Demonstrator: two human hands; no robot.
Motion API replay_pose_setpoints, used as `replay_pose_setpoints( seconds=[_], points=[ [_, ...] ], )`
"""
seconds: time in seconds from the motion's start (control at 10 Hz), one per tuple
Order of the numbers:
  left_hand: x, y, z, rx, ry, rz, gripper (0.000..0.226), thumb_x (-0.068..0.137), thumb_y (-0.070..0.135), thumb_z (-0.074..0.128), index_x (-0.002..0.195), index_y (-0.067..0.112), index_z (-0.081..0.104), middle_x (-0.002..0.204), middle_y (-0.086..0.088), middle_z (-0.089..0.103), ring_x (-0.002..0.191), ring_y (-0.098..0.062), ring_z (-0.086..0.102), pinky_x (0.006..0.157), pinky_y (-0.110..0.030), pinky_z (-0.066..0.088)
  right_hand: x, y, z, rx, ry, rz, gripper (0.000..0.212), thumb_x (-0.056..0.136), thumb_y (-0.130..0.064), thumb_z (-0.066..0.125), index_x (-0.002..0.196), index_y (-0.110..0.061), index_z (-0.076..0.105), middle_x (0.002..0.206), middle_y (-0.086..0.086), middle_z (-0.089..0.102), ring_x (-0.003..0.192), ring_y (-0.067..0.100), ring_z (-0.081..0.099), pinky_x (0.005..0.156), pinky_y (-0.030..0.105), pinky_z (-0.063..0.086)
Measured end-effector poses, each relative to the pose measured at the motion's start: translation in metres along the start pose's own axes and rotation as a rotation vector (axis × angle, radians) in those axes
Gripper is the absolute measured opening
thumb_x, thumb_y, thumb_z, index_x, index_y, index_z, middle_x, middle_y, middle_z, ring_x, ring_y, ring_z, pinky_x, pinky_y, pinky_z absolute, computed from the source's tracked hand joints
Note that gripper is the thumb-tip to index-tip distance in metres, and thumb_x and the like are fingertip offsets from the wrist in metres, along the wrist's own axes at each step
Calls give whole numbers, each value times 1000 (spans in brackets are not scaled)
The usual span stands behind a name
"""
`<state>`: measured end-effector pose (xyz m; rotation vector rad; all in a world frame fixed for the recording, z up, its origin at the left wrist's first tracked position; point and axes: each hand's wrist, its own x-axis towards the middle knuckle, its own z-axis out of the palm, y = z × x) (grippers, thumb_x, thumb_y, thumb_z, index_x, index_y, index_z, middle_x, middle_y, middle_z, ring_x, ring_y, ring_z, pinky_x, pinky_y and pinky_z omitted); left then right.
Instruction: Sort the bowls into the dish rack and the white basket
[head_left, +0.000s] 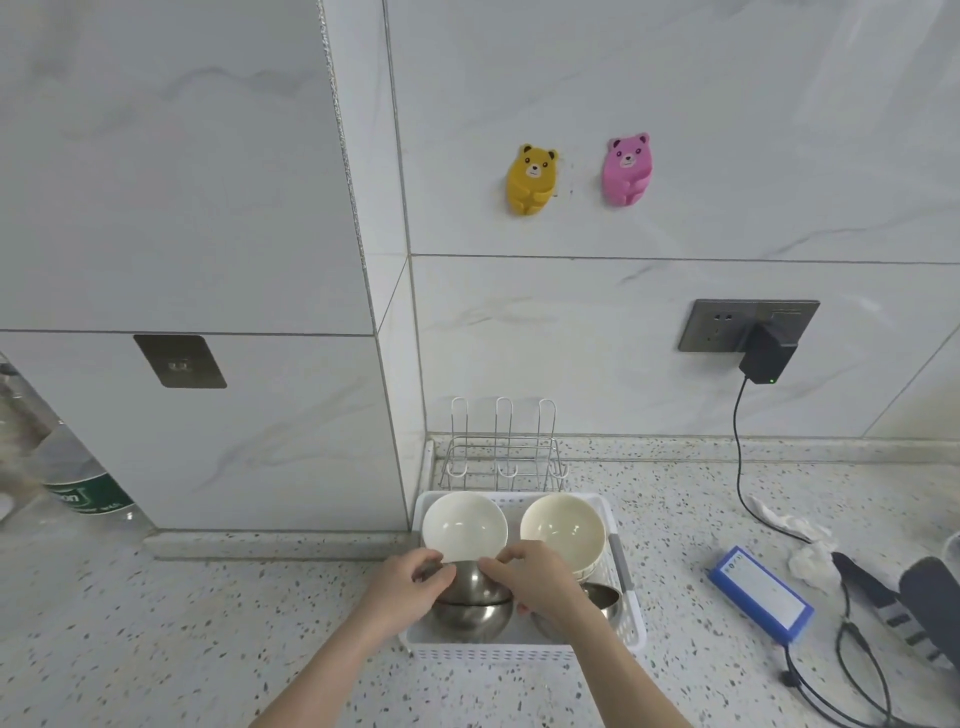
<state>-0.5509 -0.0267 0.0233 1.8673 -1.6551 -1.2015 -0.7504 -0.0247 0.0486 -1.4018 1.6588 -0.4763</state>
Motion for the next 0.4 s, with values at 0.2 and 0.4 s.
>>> replay_pose_setpoints(
  seconds=[0.2,0.4],
  points=[
    [-6,-6,6,-46,57,4,37,93,38,62,129,27,58,116,13,60,108,-5,55,84,-19,42,-7,4,2,35,-43,-32,22,85,-44,61,88,-27,74,80,0,74,47,15,64,56,23,51],
    [-17,-5,2,-158,94,-40,25,98,28,55,123,26,58,111,17,57,109,-18,62,93,-33,52,-19,8,5,62,4,-28,21,90,-30,51,105,-31,66,71,3,72,57,21,70,72,27,55]
  ],
)
